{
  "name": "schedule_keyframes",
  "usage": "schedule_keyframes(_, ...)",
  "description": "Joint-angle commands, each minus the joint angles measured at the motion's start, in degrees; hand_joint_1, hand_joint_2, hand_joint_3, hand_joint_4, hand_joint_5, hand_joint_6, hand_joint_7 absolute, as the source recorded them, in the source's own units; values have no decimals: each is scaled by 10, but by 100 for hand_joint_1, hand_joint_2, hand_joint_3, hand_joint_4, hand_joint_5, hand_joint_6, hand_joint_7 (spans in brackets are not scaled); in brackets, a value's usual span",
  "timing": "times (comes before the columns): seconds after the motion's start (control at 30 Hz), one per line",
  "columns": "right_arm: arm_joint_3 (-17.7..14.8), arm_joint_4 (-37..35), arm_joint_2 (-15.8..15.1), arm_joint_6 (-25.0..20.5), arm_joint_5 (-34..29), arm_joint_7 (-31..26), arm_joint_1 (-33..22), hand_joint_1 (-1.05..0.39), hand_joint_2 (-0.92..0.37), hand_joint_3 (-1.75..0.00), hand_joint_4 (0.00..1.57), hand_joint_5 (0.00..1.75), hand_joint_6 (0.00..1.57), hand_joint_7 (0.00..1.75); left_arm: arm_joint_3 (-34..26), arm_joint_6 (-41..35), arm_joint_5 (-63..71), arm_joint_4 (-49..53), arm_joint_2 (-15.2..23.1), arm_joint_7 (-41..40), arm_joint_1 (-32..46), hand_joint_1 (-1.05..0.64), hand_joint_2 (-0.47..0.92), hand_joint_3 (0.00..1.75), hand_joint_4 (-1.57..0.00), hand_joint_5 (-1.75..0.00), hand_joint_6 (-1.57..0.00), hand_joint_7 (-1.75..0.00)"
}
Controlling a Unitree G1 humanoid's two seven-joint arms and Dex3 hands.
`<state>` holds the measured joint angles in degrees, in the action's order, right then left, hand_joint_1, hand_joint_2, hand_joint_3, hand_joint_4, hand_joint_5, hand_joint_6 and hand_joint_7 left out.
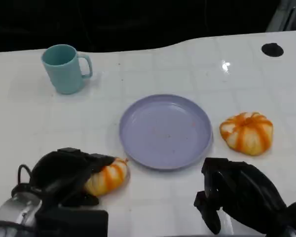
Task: Grasp the bread from the table and place it into the plate.
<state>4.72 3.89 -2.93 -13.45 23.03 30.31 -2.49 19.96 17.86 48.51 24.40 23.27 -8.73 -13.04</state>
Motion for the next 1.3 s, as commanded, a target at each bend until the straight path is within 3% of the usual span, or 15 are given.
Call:
schedule_keyframes(0.03, -7, 11, -5, -4, 6, -4, -3, -93, -92, -34, 128, 165, 110, 157, 19, 25, 21, 54, 8, -102, -17, -25, 87, 61, -83, -167, -86, -124)
schedule_keyframes(0.07, -6, 12, -5, -3, 5, -4, -3, -93, -92, -34, 128, 165, 110, 157, 23, 23, 29, 54, 10, -122, -19, -25, 83, 67, -84, -171, -77, -149)
schedule_keyframes(0.1, -6, 12, -5, -3, 4, -5, -4, -93, -92, -34, 128, 164, 110, 157, 26, 23, 35, 55, 12, -137, -21, -25, 79, 71, -85, -173, -73, -161)
schedule_keyframes(0.2, -6, 13, -6, -5, 6, -5, -3, -93, -92, -34, 127, 164, 110, 156, 26, 27, 30, 43, 18, -151, -20, -24, 69, 90, -85, -174, -68, -173)
schedule_keyframes(0.47, -8, 13, -7, -2, 6, -4, -4, -93, -92, -33, 127, 164, 111, 156, 13, 1, 38, -50, 50, -139, 3, -22, 58, 100, -87, -175, -66, -175)
schedule_keyframes(0.73, -7, 16, -8, -6, 4, -7, -6, -93, -92, -34, 128, 165, 111, 156, -36, -18, 12, -142, 74, -120, 29, -17, 59, 101, -84, -175, -65, -175)
schedule_keyframes(0.93, -7, 15, -8, -3, 5, -5, -6, -92, -92, -35, 128, 164, 111, 156, -53, -68, 23, -211, 61, -88, 41, -17, 52, 103, -86, -175, -67, -174)
schedule_keyframes(1.03, -8, 15, -8, -5, 7, -4, -6, -92, -92, -33, 128, 164, 111, 156, -49, -82, 26, -225, 49, -82, 31, -16, 42, 117, -85, -175, -67, -175)
schedule_keyframes(1.13, -9, 12, -7, -4, 9, -4, -6, -92, -92, -33, 129, 164, 112, 156, -40, -65, 24, -202, 32, -103, 2, -15, 38, 120, -88, -175, -68, -175)
schedule_keyframes(1.23, -11, 10, -6, -6, 11, -5, -6, -92, -92, -31, 130, 163, 112, 155, -34, -47, 8, -163, 4, -114, -34, -16, 41, 109, -90, -175, -68, -175)
schedule_keyframes(1.3, -11, 9, -7, -3, 9, -4, -6, -92, -92, -32, 130, 163, 112, 155, -34, -36, -8, -140, -12, -112, -55, -16, 39, 114, -92, -175, -70, -175)
